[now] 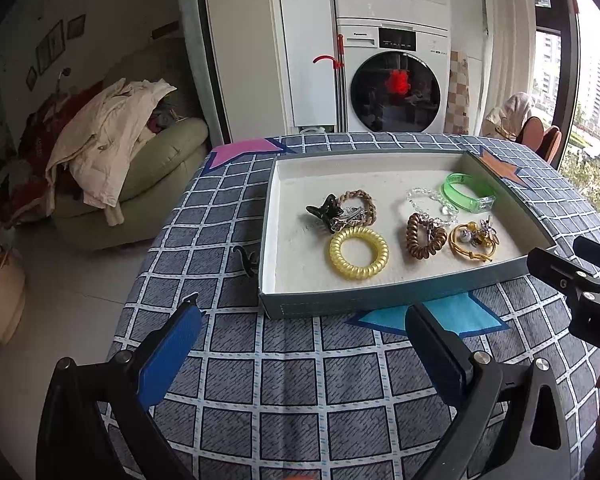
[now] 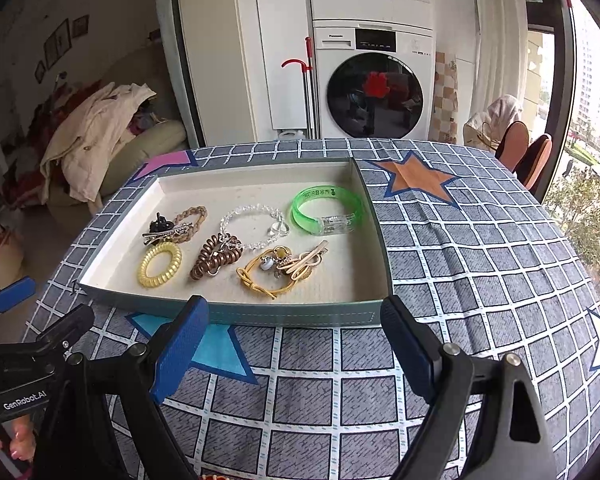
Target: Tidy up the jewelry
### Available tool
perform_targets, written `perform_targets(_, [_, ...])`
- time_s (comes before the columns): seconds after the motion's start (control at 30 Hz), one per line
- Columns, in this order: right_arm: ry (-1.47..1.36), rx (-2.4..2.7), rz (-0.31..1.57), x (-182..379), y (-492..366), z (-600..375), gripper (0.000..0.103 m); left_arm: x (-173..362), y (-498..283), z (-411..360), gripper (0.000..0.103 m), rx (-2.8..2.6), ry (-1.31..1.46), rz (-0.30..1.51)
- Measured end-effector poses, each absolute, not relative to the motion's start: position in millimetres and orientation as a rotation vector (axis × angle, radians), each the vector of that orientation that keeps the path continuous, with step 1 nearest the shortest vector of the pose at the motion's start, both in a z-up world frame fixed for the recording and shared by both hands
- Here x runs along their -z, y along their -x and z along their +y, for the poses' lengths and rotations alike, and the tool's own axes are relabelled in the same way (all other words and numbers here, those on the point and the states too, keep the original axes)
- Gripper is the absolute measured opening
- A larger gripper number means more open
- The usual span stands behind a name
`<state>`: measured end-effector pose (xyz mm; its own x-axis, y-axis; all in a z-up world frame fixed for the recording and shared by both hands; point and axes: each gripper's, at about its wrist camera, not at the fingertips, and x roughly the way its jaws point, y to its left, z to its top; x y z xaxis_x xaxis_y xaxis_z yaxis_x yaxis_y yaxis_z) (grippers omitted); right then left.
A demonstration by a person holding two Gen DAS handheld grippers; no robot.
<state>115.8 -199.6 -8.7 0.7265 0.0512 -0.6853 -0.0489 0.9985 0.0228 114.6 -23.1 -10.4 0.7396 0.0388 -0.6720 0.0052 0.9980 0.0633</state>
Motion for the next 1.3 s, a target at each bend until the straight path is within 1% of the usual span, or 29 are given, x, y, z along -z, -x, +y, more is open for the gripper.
perform_targets(0.23, [-0.012, -0.041, 0.767, 11, -105, -201, 0.09, 10, -107, -25, 0.103, -0.003, -0.032, 0.745])
perform_targets(0.67, [0.004, -0.031, 0.74, 5, -95, -196, 0.09, 0, -93, -29, 0.103, -0.028, -0.034, 0.695])
perform_targets(1.3, [0.012, -0.014, 0.731, 4, -95, -199, 0.09, 5, -94, -30, 0.103, -0.039, -0.045, 0.713])
